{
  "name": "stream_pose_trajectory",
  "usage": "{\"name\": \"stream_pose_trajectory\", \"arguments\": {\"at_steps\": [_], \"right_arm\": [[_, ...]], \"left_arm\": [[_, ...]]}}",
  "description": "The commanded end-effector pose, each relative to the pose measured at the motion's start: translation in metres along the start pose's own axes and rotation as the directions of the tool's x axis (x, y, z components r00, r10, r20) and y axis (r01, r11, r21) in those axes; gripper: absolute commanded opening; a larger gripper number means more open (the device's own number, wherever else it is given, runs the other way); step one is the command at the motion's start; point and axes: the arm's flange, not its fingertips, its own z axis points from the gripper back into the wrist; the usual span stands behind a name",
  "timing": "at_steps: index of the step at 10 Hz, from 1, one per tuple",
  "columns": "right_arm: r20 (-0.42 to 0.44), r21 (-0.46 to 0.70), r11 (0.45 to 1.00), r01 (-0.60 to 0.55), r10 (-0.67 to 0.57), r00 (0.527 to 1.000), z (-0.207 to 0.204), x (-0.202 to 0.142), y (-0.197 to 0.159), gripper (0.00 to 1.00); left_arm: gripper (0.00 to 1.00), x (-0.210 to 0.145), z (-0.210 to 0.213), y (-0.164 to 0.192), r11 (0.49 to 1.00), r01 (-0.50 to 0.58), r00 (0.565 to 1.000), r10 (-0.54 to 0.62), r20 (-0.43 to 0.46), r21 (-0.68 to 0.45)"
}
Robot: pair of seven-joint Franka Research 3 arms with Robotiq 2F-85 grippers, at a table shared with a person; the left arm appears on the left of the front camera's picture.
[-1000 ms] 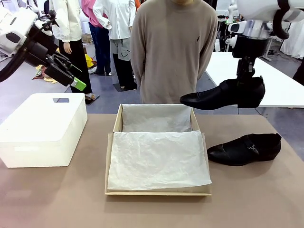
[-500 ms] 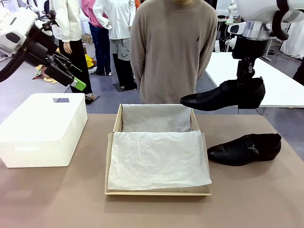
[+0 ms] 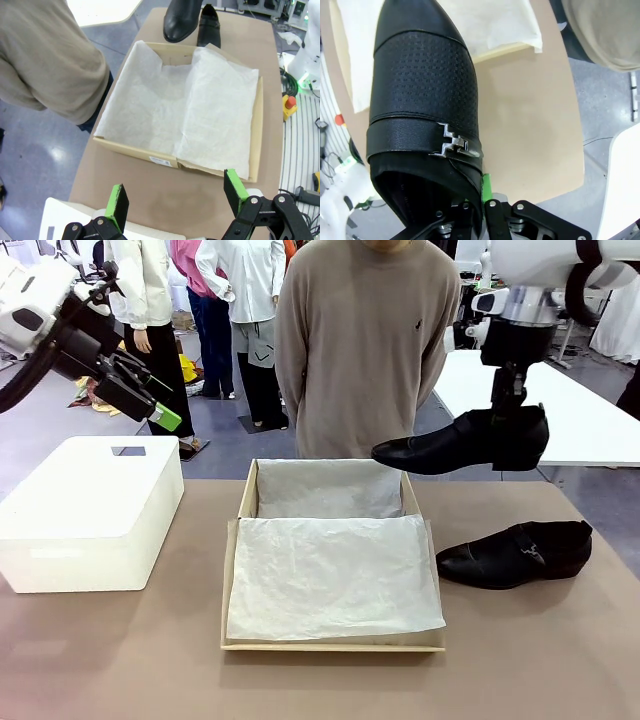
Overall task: Pack the shoes into the box.
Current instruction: Place one shoe of the Shoes into the Shoes Box.
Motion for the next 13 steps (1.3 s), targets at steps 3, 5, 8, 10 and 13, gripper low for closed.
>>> {"name": "stream_pose_trajectory", "arguments": {"at_steps": [3, 5, 8, 10, 13], "right_arm": [[0.027, 0.029, 0.997, 0.069, -0.07, 0.997, -0.008, 0.072, 0.016, 0.0], [0.032, 0.025, 0.997, 0.074, -0.075, 0.997, -0.017, 0.105, 0.024, 0.0], [0.032, 0.026, 0.997, 0.073, -0.074, 0.997, -0.038, 0.146, 0.034, 0.0], [0.025, 0.003, 0.999, 0.048, -0.048, 0.999, -0.055, 0.164, 0.036, 0.0], [0.005, -0.015, 1.0, 0.01, -0.01, 1.0, -0.079, 0.177, 0.031, 0.0]], "left_arm": [[1.0, -0.001, 0.001, 0.001, 1.0, 0.012, 1.0, -0.012, 0.015, -0.009], [1.0, -0.001, 0.001, 0.001, 1.0, 0.012, 1.0, -0.012, 0.015, -0.009], [1.0, -0.001, 0.001, 0.001, 1.0, 0.012, 1.0, -0.012, 0.015, -0.009], [1.0, -0.001, 0.001, 0.001, 1.0, 0.012, 1.0, -0.012, 0.015, -0.009], [1.0, -0.001, 0.001, 0.001, 1.0, 0.012, 1.0, -0.012, 0.015, -0.009]]}}
